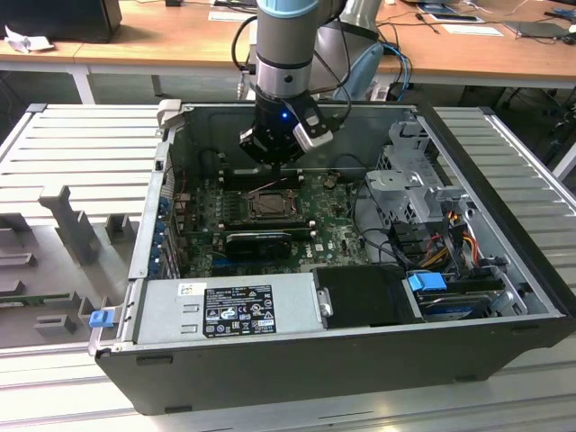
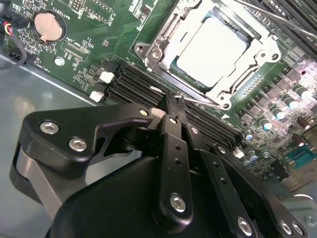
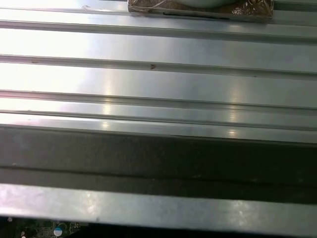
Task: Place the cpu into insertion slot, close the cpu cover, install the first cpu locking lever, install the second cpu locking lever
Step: 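Install the first cpu locking lever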
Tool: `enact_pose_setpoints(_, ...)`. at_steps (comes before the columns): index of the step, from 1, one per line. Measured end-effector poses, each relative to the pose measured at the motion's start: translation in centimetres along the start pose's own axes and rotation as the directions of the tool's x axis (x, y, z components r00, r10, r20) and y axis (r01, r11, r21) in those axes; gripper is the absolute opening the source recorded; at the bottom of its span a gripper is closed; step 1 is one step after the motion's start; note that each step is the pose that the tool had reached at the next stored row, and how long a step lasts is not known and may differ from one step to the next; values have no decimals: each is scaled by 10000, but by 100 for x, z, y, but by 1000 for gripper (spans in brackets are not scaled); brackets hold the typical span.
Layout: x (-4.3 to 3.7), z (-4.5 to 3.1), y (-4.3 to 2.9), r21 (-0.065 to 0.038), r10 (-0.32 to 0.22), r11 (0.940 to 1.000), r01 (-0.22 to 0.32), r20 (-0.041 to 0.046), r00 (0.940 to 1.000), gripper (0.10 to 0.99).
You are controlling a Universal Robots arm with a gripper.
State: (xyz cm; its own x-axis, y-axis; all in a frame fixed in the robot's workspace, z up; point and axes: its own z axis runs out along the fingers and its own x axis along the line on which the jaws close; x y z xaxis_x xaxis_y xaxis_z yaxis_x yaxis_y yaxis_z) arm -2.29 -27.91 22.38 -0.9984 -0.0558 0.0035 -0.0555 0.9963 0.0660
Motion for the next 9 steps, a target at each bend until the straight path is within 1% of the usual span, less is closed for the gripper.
enact_pose_setpoints(2,-13,10,-1,1,0,10000,0,0,10000,106)
enact_pose_setpoints(3,-43,27,-4,1,0,10000,0,0,10000,106)
enact_pose_setpoints(9,-49,36,-5,1,1,10000,-1,0,10000,106)
